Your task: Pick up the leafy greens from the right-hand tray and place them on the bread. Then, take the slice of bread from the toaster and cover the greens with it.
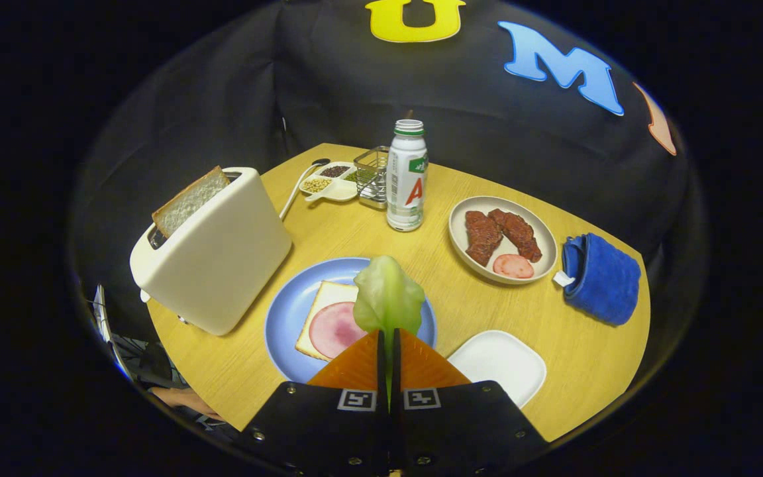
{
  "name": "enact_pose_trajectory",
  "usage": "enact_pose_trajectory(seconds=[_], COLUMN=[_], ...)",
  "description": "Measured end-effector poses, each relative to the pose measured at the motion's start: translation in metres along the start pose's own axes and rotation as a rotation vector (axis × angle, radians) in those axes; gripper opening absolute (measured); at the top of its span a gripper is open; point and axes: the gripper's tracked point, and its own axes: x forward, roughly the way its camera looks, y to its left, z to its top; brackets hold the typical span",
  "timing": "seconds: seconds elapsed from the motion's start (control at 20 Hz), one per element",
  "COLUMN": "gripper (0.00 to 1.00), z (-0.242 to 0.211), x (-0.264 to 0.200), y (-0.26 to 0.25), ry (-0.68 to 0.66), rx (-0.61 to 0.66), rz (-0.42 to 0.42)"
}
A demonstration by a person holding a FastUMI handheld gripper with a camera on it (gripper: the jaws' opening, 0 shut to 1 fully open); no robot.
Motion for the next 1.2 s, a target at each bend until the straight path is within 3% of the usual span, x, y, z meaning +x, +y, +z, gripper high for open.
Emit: enact_pose_trajectory(seconds=[0.5, 0.7, 0.8, 0.9, 0.95, 1.2], gripper=[0.03, 0.12, 0.28, 0.28, 0.35, 0.37], z=[0.001, -0.003, -0.004, -0.001, 0.002, 0.016], x=[0.054, 0.058, 0.057, 0.051, 0.047, 0.017], y=[0.041, 0.046, 0.044, 0.04, 0.039, 0.048], ry=[0.065, 0.08, 0.082, 0.058, 0.04, -0.118], rx=[-0.021, -0.014, -0.024, -0.044, -0.048, -0.039], rz=[-0.007, 0.0, -0.008, -0.025, -0.028, -0.032])
